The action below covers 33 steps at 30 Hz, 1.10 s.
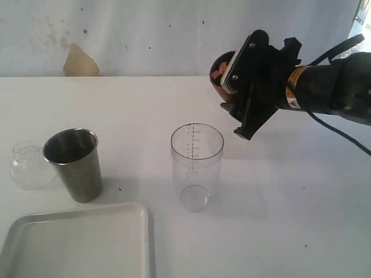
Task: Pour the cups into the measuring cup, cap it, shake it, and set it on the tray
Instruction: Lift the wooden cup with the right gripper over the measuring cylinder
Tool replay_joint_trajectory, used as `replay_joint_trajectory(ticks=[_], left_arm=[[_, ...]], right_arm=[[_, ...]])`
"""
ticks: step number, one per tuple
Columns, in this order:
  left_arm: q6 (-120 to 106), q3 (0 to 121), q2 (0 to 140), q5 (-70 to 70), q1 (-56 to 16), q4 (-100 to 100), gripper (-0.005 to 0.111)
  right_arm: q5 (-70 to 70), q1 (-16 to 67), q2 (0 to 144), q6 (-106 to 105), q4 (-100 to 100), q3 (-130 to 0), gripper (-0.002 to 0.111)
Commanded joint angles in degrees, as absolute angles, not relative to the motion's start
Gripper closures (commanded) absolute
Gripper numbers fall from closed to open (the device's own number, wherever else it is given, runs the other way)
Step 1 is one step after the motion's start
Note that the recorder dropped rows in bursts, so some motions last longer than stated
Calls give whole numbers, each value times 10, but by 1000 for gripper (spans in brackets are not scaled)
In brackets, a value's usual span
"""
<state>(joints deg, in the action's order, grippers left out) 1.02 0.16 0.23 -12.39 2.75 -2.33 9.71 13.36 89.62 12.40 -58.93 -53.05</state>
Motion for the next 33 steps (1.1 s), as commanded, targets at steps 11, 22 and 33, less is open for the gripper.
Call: replay_joint_trajectory(ticks=[11, 22, 33], left_arm=[[10, 0, 0, -120, 27, -21, 106], [10, 0, 0, -120, 27, -21, 106], [10, 0, 0, -120, 27, -21, 106]], right_arm=[[103, 131, 876, 113, -677, -526, 108], [43, 165, 870, 87, -680, -526, 108], [0, 182, 870, 22, -680, -526, 108]])
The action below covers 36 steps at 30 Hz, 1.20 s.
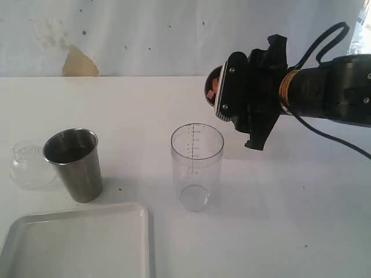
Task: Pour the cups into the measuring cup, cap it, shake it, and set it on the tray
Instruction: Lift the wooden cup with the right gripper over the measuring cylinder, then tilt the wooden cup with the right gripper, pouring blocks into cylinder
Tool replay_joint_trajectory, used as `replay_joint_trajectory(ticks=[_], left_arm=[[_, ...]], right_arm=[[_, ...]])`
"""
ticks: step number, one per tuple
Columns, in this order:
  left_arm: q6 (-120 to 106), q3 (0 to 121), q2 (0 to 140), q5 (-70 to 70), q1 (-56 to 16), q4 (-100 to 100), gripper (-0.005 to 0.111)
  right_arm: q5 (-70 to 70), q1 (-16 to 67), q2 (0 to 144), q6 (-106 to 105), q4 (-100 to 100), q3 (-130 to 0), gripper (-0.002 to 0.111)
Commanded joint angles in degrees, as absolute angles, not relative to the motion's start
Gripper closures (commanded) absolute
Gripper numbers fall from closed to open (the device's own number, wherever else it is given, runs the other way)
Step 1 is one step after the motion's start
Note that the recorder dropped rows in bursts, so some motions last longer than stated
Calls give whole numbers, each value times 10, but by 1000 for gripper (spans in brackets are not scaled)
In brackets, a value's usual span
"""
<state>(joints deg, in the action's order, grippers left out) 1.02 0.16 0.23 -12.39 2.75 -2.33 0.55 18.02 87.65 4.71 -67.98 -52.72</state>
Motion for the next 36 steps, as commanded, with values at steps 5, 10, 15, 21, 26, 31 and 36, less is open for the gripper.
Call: replay_joint_trajectory(ticks=[5, 10, 15, 21, 26, 31, 36], left_arm=[[10, 0, 0, -120, 27, -21, 106], [10, 0, 0, -120, 27, -21, 106], [10, 0, 0, -120, 27, -21, 106], [10, 0, 0, -120, 27, -21, 106], [10, 0, 0, -120, 27, -21, 106], [10, 0, 0, -120, 27, -21, 106], [10, 0, 0, -120, 27, -21, 106]], right_arm=[[5, 182, 870, 12, -680, -526, 108], [8, 182, 870, 12, -680, -526, 108], [-15, 202, 870, -23, -681, -526, 108], [-40, 215, 870, -30, -692, -526, 108], [-54, 215, 870, -53, -693, -526, 108], [-50, 220, 870, -85, -693, -526, 108], [-53, 231, 870, -104, -693, -526, 108]])
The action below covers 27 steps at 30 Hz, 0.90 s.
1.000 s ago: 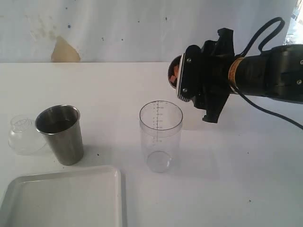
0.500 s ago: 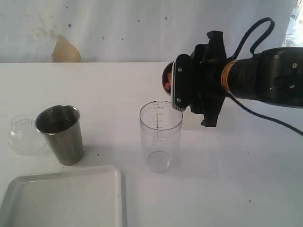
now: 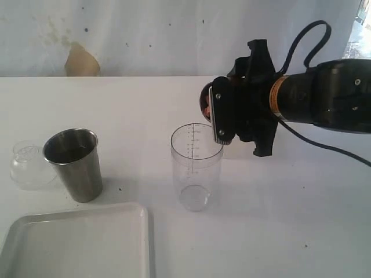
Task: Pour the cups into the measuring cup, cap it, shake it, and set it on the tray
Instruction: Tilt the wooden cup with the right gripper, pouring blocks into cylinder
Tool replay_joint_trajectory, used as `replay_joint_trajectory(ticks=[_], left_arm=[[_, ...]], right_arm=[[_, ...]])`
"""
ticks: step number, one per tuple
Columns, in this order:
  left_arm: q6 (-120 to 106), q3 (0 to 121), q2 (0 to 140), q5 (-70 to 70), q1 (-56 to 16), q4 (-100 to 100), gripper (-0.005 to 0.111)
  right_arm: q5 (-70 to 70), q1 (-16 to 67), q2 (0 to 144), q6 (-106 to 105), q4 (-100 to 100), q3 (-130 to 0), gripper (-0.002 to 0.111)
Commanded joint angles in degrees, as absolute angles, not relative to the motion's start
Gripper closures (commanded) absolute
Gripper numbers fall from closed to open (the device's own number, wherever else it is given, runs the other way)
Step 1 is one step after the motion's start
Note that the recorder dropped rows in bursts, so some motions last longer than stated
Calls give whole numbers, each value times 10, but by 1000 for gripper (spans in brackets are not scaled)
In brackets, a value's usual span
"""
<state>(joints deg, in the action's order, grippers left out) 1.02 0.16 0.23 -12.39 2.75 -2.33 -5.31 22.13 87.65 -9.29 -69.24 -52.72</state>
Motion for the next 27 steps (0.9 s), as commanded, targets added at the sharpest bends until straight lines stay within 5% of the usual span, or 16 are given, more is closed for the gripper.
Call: replay_joint_trajectory(ticks=[1, 27], left_arm=[[10, 0, 0, -120, 27, -21, 106], [10, 0, 0, -120, 27, -21, 106]], right_arm=[[-56, 235, 870, -104, -693, -526, 108], [-58, 247, 869, -104, -831, -531, 108]])
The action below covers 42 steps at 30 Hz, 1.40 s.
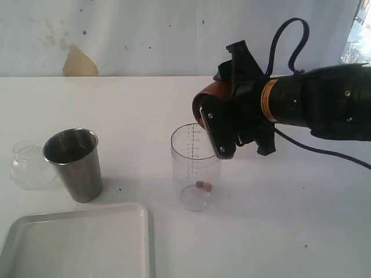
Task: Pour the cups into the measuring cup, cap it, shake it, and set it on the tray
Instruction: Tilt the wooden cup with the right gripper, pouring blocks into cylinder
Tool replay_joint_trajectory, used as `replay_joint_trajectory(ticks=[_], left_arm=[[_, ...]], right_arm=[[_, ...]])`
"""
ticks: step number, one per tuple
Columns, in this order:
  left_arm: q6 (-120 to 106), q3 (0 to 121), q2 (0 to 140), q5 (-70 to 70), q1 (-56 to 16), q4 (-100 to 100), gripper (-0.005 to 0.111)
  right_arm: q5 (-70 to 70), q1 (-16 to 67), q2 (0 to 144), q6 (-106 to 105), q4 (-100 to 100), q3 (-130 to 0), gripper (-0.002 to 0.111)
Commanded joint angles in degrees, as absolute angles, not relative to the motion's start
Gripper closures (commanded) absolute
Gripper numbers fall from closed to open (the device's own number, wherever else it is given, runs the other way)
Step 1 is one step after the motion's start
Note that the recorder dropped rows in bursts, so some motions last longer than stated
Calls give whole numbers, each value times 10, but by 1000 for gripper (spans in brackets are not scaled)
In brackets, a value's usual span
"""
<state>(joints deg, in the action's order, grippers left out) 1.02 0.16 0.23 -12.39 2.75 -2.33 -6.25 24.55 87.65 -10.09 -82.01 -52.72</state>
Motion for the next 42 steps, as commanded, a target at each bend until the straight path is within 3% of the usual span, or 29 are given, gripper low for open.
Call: replay_joint_trajectory(ticks=[1, 42], left_arm=[[10, 0, 0, -120, 27, -21, 106], [10, 0, 0, -120, 27, -21, 106]], right_arm=[[-58, 247, 869, -104, -832, -532, 108], [-27, 247, 867, -155, -979, -542, 108]])
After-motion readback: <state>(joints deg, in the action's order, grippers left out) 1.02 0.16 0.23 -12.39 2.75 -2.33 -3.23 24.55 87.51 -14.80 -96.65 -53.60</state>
